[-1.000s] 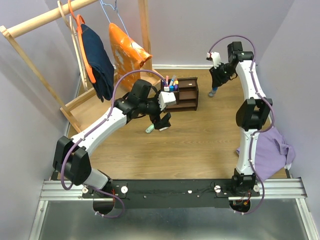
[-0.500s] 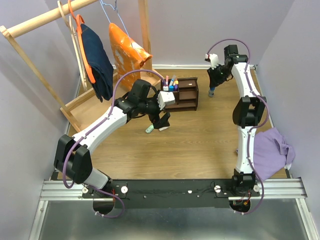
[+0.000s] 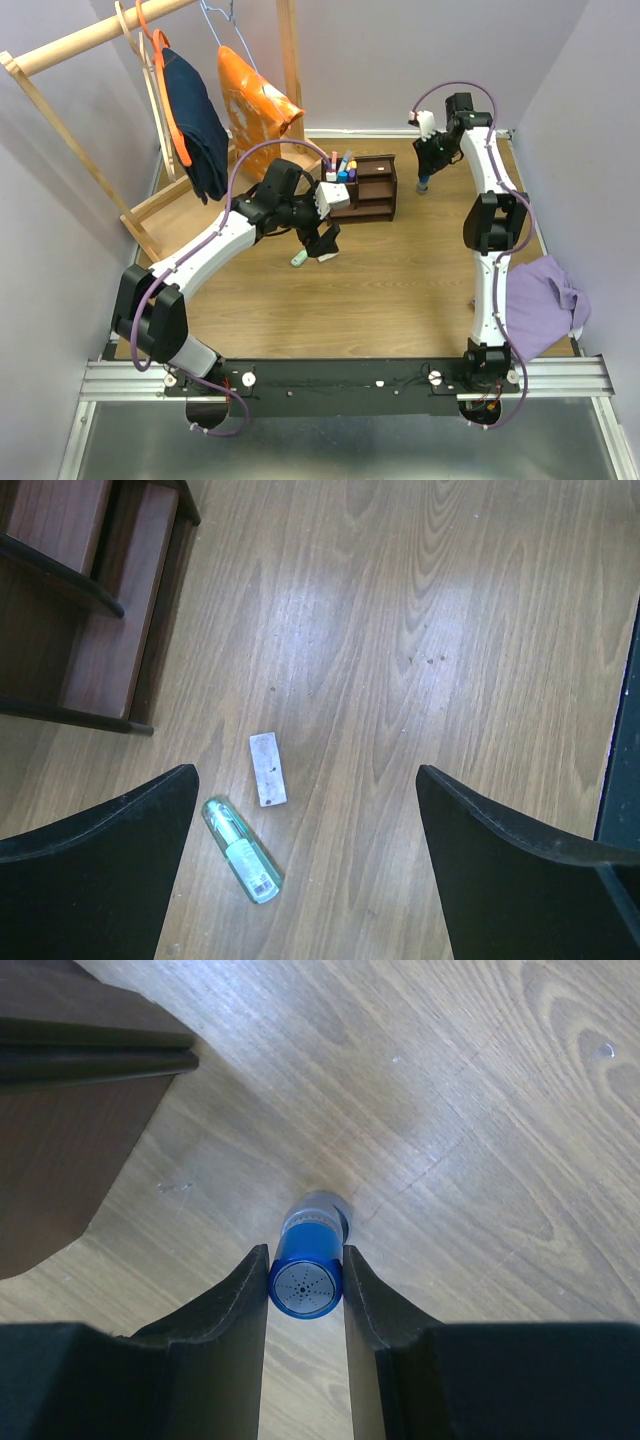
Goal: Sort the stationery into containers
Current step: Close the stationery at the center of the board.
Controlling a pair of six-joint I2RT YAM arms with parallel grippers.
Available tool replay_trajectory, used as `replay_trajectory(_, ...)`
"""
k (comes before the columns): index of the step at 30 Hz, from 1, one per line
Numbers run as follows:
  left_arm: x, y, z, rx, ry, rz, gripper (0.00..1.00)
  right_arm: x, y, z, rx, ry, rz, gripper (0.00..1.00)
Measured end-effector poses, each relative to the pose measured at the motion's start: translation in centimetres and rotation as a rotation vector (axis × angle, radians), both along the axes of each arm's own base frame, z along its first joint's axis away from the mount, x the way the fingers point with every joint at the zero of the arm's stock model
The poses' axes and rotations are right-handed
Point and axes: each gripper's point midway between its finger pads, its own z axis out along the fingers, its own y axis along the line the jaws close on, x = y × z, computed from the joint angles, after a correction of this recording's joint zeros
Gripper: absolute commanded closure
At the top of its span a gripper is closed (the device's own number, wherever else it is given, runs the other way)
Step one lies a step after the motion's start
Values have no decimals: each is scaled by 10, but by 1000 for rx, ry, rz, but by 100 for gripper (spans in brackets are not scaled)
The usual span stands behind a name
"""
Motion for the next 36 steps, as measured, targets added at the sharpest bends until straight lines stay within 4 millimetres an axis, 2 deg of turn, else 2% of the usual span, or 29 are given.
replay_trajectory(5,0,0,-2,3,3,0,1,5,0,-9,2,0,-6,99)
replay_trajectory(36,3,0,-4,2,6,6,1,2,-8,-9,-13,3,-21,99)
